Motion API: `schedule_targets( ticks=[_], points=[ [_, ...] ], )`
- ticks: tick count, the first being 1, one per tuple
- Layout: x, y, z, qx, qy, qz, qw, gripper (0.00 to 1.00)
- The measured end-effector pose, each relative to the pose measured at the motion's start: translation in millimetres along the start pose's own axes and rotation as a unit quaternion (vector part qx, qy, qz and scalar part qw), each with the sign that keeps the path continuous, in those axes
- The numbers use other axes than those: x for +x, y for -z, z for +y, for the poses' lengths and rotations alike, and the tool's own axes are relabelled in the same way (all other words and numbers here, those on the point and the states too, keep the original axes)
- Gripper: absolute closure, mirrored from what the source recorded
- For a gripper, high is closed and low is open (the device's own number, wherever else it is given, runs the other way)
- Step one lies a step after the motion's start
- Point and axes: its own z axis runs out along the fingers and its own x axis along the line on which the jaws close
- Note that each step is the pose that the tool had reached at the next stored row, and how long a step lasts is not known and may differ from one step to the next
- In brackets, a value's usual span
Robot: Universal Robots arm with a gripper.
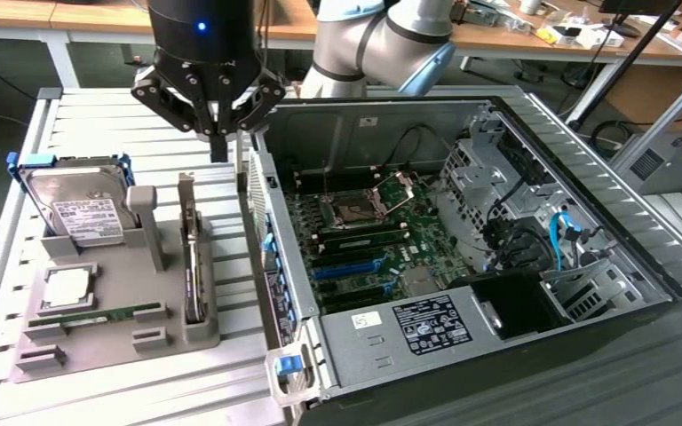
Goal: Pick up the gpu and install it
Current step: 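Pick up the gpu and move the gpu toward the slot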
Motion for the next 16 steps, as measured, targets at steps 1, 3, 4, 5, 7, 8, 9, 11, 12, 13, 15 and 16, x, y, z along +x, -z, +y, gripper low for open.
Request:
schedule_targets(
  ticks=[1,3,4,5,7,8,9,11,12,13,15,16],
  points=[
    [2.0,-0.2,-0.3,-0.0003,0.0,0.0,1.0,0.89],
    [7.0,-0.3,-0.8,-0.0003,0.0,0.0,1.0,0.89],
    [10.1,-0.3,-1.1,-0.0003,0.0,-0.0001,1.0,0.89],
    [12.6,-0.3,-1.3,-0.0003,0.0,-0.0001,1.0,0.89],
    [17.3,-0.3,-2.0,-0.0004,0.0,-0.0002,1.0,0.89],
    [20.1,-0.2,-2.4,-0.0003,0.0,-0.0002,1.0,0.89],
    [25.2,-0.4,-3.1,-0.0004,0.0,-0.0003,1.0,0.89],
    [26.9,-0.4,-3.7,-0.0004,0.0,-0.0002,1.0,0.89],
    [26.9,-0.4,-3.7,-0.0004,0.0,-0.0002,1.0,0.89],
    [26.9,-0.4,-3.7,-0.0004,0.0,-0.0003,1.0,0.89],
    [26.9,-0.4,-3.7,-0.0004,0.0,-0.0003,1.0,0.89],
    [26.9,-0.3,-3.7,-0.0003,0.0,-0.0002,1.0,0.89]
  ],
)
